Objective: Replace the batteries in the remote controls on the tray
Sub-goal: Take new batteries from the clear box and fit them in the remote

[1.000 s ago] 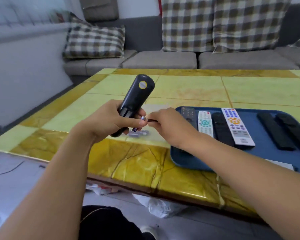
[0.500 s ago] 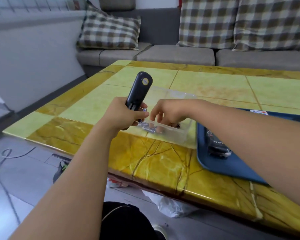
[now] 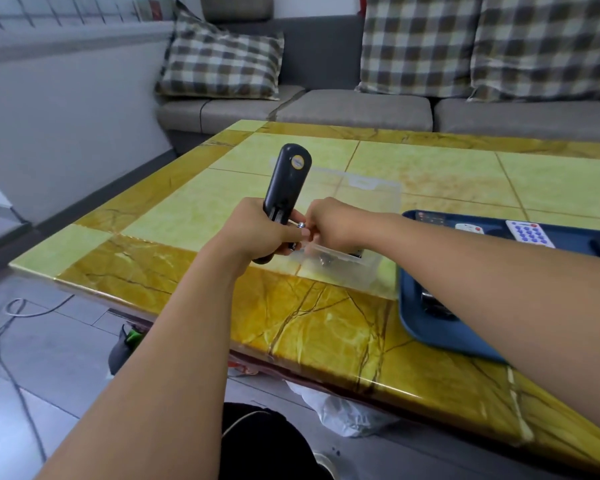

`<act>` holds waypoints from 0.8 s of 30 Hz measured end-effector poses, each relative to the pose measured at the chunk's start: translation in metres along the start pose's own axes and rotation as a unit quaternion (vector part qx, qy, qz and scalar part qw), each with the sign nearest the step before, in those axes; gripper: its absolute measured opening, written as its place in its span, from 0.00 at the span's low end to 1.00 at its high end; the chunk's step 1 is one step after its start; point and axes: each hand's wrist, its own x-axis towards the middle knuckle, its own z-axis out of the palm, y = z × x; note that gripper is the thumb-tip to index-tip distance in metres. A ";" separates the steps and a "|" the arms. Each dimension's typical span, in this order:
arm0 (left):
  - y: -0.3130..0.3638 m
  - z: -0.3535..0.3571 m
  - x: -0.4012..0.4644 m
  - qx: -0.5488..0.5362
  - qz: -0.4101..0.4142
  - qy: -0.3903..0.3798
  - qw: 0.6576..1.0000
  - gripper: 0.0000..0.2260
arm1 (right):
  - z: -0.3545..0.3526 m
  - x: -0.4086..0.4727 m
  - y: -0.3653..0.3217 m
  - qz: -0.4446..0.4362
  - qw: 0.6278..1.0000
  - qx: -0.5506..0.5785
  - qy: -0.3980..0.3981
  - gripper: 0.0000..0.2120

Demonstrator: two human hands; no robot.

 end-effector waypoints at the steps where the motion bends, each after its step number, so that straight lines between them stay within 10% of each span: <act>1: 0.004 0.000 -0.002 -0.013 0.002 -0.008 1.000 0.08 | -0.005 -0.009 0.002 0.001 1.000 0.007 0.005 0.11; 9: 0.056 0.023 -0.038 -0.185 0.054 -0.216 0.957 0.14 | -0.026 -0.127 0.032 0.014 0.957 0.238 0.165 0.05; 13: 0.090 0.073 -0.045 -0.259 0.067 -0.194 0.944 0.15 | -0.042 -0.191 0.066 0.070 0.772 0.596 0.209 0.01; 16: 0.108 0.120 -0.043 -0.268 0.058 -0.132 0.953 0.11 | -0.056 -0.229 0.091 0.084 0.701 0.667 0.239 0.08; 24: 0.139 0.216 -0.046 -0.299 0.022 -0.163 0.940 0.15 | -0.069 -0.275 0.131 0.098 0.751 0.580 0.299 0.17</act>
